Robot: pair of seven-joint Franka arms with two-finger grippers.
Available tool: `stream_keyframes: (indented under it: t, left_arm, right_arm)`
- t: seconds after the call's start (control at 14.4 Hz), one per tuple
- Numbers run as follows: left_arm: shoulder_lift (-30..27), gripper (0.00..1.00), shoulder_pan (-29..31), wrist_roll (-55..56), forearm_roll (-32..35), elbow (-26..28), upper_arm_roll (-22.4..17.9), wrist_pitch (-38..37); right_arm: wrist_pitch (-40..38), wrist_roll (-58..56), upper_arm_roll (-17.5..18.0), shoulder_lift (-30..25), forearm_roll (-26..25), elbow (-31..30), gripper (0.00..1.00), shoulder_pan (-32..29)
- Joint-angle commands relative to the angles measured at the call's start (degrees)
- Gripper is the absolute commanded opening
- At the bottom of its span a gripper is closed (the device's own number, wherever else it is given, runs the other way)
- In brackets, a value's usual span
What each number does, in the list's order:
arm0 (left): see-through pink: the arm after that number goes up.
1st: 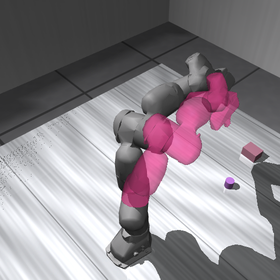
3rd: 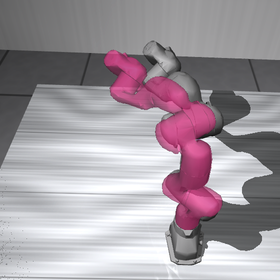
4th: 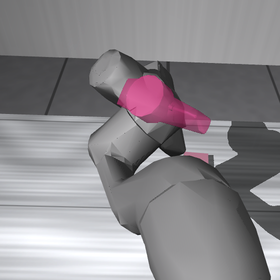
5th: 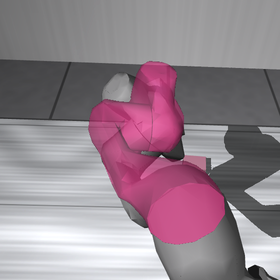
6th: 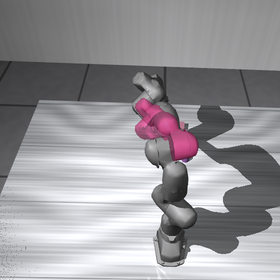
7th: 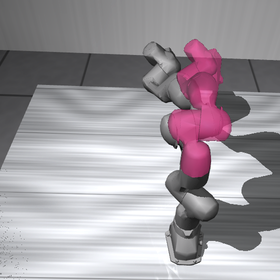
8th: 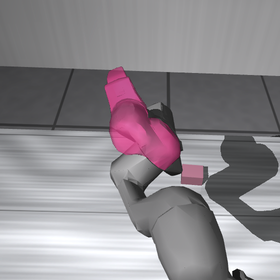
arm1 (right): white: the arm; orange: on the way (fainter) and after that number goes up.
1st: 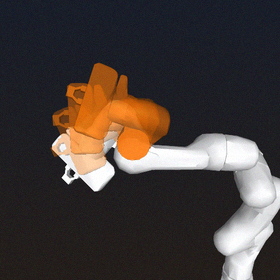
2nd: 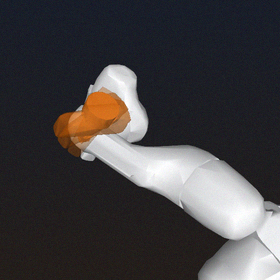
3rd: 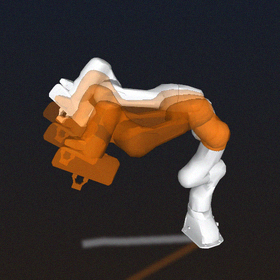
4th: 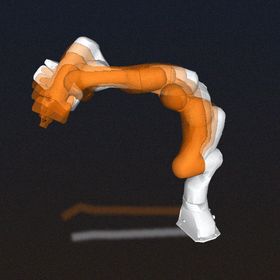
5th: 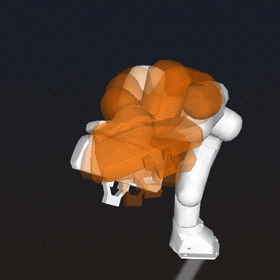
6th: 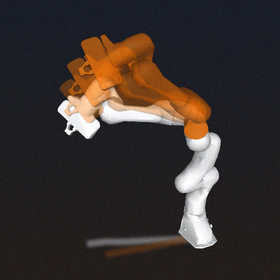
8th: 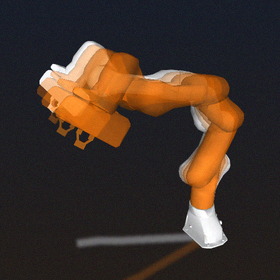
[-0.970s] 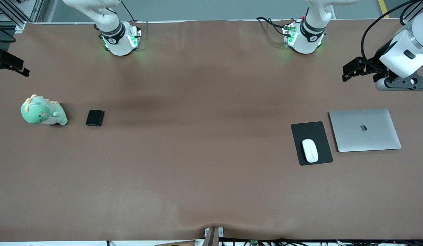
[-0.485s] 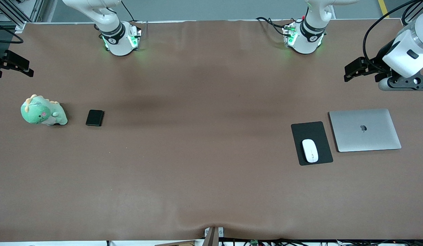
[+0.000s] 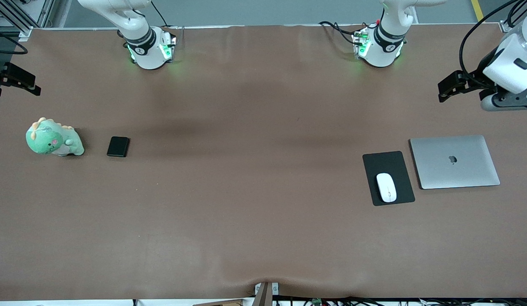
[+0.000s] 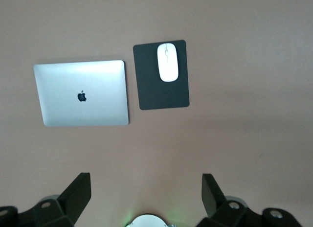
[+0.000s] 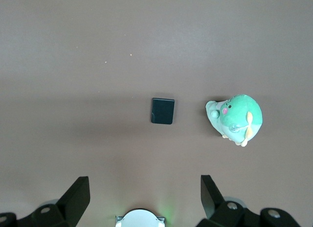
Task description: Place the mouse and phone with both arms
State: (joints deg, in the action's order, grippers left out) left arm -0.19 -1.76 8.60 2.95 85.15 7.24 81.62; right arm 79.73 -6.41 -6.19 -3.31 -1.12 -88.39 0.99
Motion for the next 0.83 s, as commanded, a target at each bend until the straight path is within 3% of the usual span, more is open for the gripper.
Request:
stream_keyframes:
  t: [0.0, 0.48, 0.76]
  left_arm:
    - [-2.0, 1.00, 0.2, -0.1, 1.4, 0.6, 0.3, 2.7]
    - [-0.5, 1.00, 2.0, -0.2, 1.0, 5.1, 0.1, 9.6]
    - [-0.7, 1.00, 2.6, -0.1, 1.0, 4.1, 0.2, 9.4]
  right_arm:
    - [-0.2, 0.3, 0.0, -1.4, -0.7, -1.3, 1.00, -0.2]
    - [-0.5, 0.4, -0.2, -1.2, -0.3, -0.8, 1.00, -0.3]
    - [-0.6, 0.4, -0.3, -1.2, -0.3, -0.7, 1.00, -0.3]
